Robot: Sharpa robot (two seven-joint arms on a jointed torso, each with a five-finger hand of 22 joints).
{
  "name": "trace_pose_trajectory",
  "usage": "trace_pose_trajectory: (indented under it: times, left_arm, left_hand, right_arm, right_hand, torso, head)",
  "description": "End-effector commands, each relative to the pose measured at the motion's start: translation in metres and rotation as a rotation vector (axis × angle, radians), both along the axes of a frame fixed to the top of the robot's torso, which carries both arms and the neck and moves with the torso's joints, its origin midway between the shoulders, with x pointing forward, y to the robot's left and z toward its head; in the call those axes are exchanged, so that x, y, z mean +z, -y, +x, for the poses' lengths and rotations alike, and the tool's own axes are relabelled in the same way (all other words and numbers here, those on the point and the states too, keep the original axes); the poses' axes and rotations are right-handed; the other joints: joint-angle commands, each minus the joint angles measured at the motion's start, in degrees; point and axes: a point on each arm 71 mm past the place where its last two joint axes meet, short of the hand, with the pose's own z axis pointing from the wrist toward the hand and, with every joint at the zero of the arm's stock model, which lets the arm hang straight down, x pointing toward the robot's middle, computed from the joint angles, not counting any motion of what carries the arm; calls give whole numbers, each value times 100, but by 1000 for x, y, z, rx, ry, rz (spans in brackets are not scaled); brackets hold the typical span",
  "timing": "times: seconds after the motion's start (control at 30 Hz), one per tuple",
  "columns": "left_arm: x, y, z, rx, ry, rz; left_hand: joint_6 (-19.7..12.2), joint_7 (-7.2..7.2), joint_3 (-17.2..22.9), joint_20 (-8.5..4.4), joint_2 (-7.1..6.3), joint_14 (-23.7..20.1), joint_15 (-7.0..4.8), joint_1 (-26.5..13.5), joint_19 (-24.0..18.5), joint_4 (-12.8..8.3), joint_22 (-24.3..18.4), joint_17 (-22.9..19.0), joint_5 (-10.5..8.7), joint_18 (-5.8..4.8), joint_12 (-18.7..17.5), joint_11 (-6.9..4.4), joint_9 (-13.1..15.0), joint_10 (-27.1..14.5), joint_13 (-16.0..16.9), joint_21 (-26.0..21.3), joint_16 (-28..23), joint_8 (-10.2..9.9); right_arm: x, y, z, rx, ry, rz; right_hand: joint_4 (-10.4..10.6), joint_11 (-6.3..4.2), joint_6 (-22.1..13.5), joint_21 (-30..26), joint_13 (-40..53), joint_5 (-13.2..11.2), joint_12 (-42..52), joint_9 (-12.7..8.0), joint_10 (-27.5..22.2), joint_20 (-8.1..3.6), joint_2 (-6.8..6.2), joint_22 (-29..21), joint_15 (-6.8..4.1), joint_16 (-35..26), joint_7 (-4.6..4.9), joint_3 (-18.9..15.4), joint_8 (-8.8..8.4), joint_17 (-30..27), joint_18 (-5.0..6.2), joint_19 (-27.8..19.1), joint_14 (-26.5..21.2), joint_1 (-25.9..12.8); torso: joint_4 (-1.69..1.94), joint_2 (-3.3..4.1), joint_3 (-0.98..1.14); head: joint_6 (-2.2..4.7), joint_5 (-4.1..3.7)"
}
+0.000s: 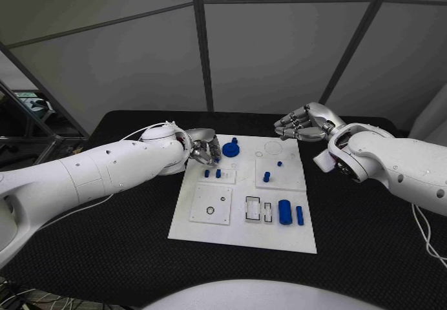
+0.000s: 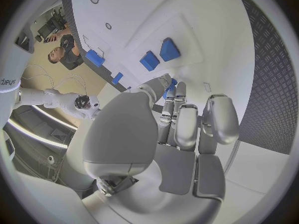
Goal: Assemble the parts on the task board
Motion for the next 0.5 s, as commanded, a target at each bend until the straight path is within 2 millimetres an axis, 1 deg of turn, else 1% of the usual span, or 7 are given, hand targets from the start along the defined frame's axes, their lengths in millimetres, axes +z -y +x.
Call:
trace_pose_trajectory:
  times: [0.03,0.17,0.5]
  left_arm:
    - [-2,0,0,0,-18,10]
    - [-2,-1,0,2,-23,14]
    - [-3,-3,0,6,-22,15]
  left_hand:
    - [-139,24,-9,22,-27,21,7,-73,43,-23,936,-14,-32,-107,-70,35,-54,-44,-18,-50,9,-118]
    - [-197,35,-13,32,-46,17,17,-89,37,-27,931,-27,-32,-104,-128,50,-89,-77,-31,-73,8,-183]
    - [-198,51,-8,40,-43,12,29,-92,31,-30,926,-42,-31,-101,-168,67,-106,-100,-39,-96,5,-208]
  right_arm:
    - [1,0,0,4,3,5]
    - [1,0,0,3,3,5]
    - [1,1,0,1,4,4]
  right_hand:
    - [8,6,-23,-23,-4,27,-29,-3,-40,10,4,-8,-17,-19,11,30,-15,-7,21,37,-35,-35]
    - [8,6,-23,-23,-4,27,-29,-3,-40,10,4,-8,-17,-19,11,30,-15,-7,21,37,-35,-35]
    - [8,6,-23,-23,-4,27,-29,-3,-40,10,4,-8,-17,-19,11,30,-15,-7,21,37,-35,-35]
  torso:
    - [1,-4,-1]
    - [2,-5,2]
    - [2,-1,0]
  head:
    - [-6,-8]
    - [-6,-10]
    - [-3,-8]
